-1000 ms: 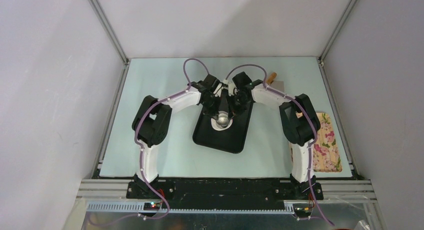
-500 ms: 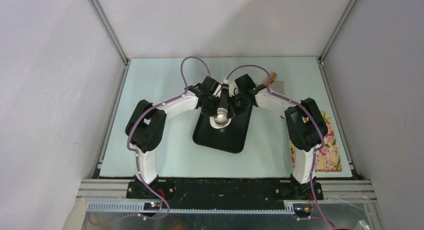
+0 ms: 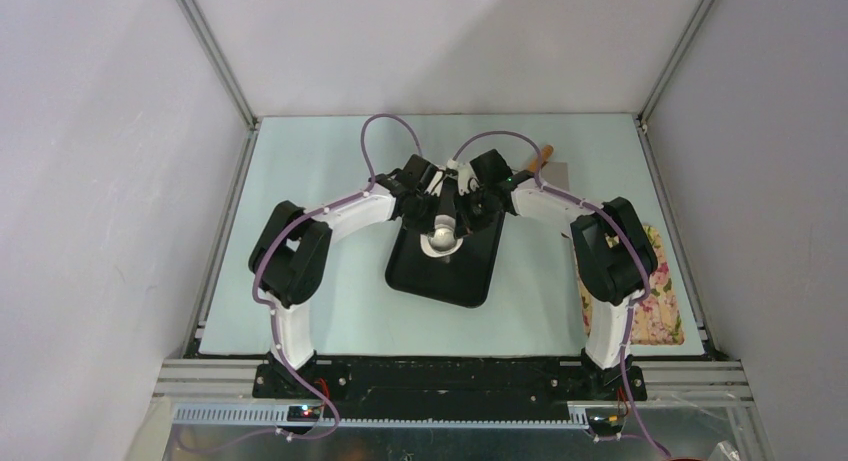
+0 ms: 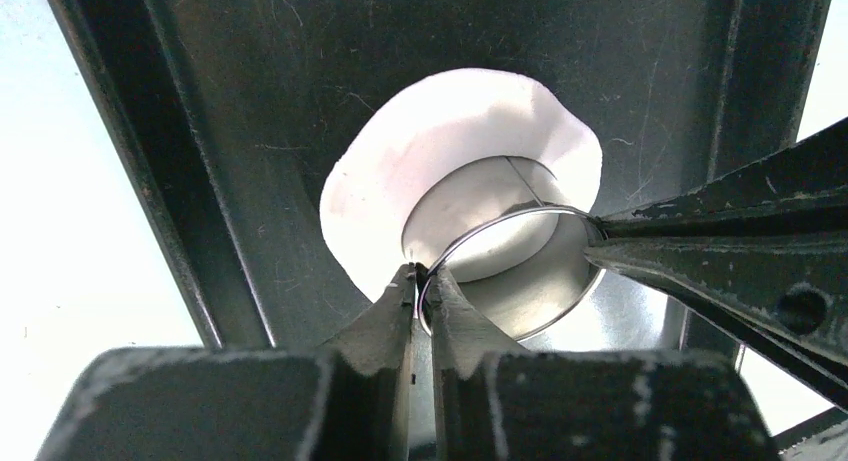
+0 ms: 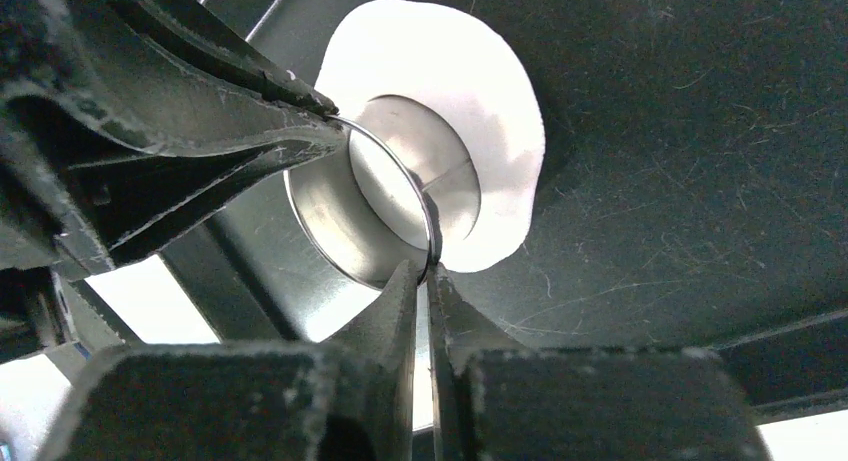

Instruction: Roll out the dumpling wrappers from the dough

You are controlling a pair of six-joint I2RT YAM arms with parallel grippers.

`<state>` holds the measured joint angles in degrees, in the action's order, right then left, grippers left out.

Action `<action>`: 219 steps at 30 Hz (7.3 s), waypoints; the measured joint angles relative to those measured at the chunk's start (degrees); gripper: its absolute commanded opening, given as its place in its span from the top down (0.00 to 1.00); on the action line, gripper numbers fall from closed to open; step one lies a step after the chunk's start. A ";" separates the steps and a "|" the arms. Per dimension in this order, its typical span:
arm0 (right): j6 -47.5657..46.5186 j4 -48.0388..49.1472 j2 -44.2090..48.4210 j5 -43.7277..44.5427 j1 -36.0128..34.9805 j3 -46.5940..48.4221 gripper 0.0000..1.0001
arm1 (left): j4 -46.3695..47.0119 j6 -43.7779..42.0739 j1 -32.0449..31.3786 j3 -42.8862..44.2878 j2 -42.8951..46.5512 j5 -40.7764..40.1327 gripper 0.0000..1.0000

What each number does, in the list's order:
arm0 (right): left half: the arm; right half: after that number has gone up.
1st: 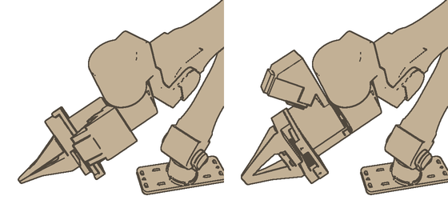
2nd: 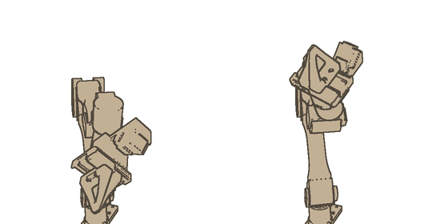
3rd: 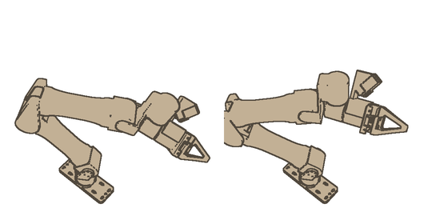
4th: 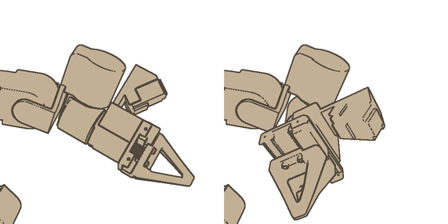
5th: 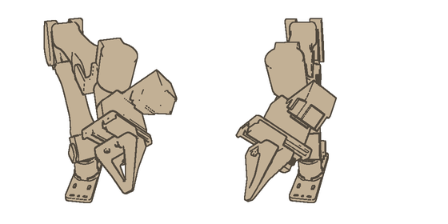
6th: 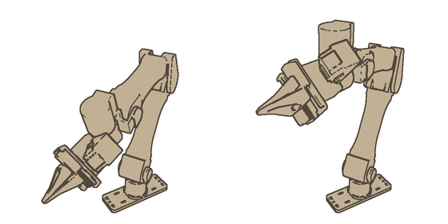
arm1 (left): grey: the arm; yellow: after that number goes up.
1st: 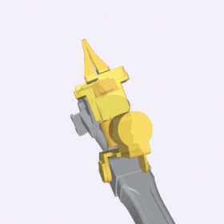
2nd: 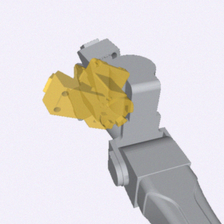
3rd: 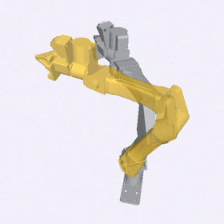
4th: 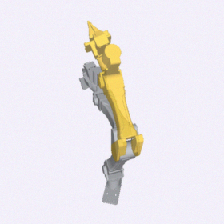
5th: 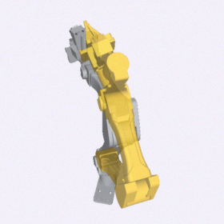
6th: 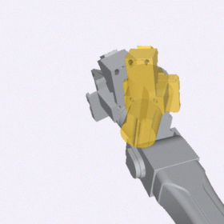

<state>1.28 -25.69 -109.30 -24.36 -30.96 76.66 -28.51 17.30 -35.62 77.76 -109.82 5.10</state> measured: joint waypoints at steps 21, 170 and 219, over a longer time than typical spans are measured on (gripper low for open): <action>-7.63 -7.32 0.02 -3.72 0.44 9.33 0.24 | -0.76 -3.91 9.51 1.07 0.37 4.07 0.39; -37.09 11.89 -3.08 51.91 -26.01 -3.26 1.00 | 1.42 -2.71 15.61 -0.20 -4.87 11.91 0.54; -28.89 -50.40 -25.31 -1.27 -3.74 40.00 1.00 | 2.14 -2.71 17.18 -0.76 -4.55 12.13 0.54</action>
<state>-27.62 -76.09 -134.61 -25.63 -34.70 116.66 -26.37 14.59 -18.44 76.99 -114.37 17.23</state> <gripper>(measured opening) 0.679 0.459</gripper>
